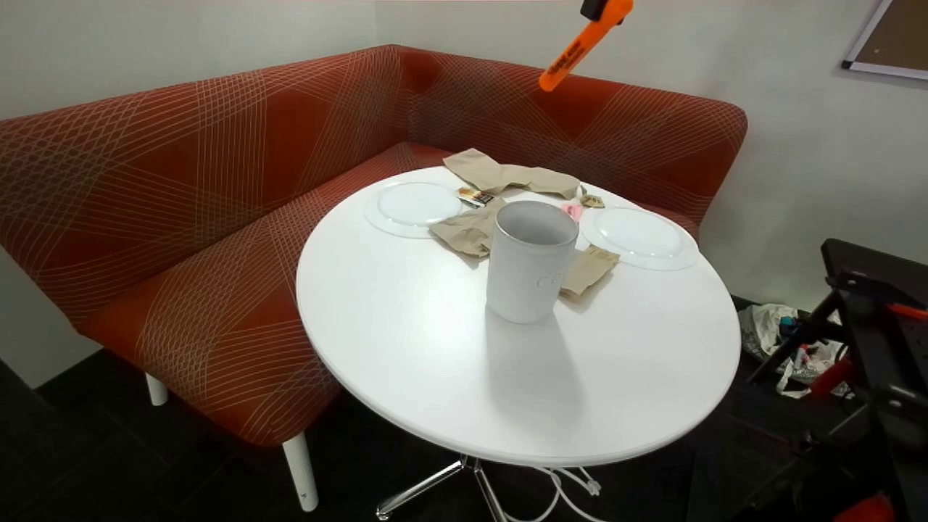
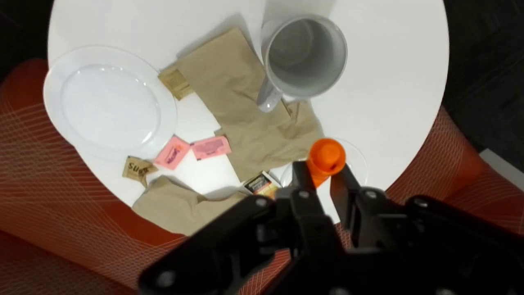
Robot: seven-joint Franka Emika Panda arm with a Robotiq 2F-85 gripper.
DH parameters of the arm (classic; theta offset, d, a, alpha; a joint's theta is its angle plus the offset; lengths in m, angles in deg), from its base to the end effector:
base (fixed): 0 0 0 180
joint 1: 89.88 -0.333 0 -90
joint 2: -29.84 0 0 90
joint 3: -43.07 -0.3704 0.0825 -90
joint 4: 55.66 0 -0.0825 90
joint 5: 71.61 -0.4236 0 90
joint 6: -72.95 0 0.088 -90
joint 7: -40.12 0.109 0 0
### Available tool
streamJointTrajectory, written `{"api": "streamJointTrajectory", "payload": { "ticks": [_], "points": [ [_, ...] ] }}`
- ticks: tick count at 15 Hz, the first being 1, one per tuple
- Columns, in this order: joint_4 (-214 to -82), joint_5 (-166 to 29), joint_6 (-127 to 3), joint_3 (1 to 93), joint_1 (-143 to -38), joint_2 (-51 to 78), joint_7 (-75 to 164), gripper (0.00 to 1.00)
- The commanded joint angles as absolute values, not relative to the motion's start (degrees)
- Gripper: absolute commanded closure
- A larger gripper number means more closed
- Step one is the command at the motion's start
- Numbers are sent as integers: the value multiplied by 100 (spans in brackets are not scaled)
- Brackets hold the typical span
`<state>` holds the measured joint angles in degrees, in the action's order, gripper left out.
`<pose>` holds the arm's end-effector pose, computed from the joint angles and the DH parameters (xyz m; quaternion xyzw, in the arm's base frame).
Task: Remove the orange marker from the white mug
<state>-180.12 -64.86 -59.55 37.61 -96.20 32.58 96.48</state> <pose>0.5636 0.1156 0.4638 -0.9330 0.3439 -0.1051 0.0117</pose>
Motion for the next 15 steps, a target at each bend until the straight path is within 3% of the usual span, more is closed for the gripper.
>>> {"api": "streamJointTrajectory", "payload": {
  "ticks": [1, 15],
  "points": [
    [-17553, -5688, -6295, 3735, -9515, 2770, 9939, 95],
    [-15274, -4877, -7530, 4462, -10430, 21, 10013, 95]
  ]
}}
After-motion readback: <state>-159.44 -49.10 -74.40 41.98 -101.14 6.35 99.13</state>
